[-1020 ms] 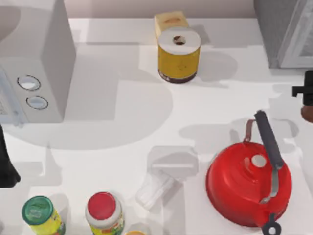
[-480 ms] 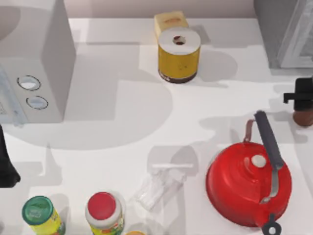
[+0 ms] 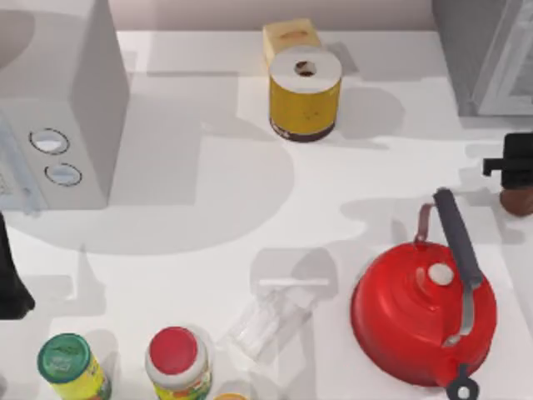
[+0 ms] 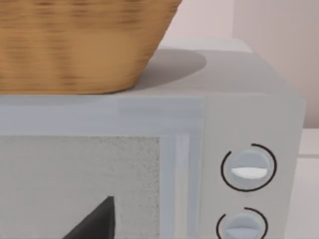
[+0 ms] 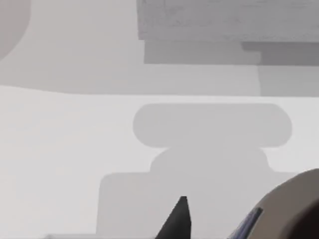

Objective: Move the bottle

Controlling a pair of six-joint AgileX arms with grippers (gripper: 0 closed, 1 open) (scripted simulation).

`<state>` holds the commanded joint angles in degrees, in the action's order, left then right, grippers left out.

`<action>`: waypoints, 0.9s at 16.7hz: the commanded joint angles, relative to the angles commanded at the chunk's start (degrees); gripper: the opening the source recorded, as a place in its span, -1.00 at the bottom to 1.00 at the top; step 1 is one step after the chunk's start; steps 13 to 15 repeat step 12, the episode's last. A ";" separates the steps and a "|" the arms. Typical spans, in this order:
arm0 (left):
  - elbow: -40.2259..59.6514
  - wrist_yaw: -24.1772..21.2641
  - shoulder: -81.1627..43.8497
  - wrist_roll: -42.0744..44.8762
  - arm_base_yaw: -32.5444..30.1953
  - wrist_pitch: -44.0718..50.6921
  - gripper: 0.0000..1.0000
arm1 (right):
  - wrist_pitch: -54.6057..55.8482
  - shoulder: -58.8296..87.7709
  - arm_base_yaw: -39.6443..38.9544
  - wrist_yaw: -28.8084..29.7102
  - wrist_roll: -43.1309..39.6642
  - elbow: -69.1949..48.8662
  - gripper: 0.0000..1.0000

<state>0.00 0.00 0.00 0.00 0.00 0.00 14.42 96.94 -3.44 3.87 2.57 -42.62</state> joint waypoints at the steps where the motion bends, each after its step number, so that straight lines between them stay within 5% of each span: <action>1: 0.00 0.00 0.00 0.00 0.00 0.00 1.00 | 0.00 0.00 0.00 0.00 0.00 0.00 0.21; 6: 0.00 0.00 0.00 0.00 0.00 0.00 1.00 | 0.00 0.00 0.00 0.00 0.00 0.00 0.96; 15: 0.00 0.00 0.00 0.00 0.00 0.00 1.00 | 0.00 0.00 0.00 0.00 0.00 0.00 1.00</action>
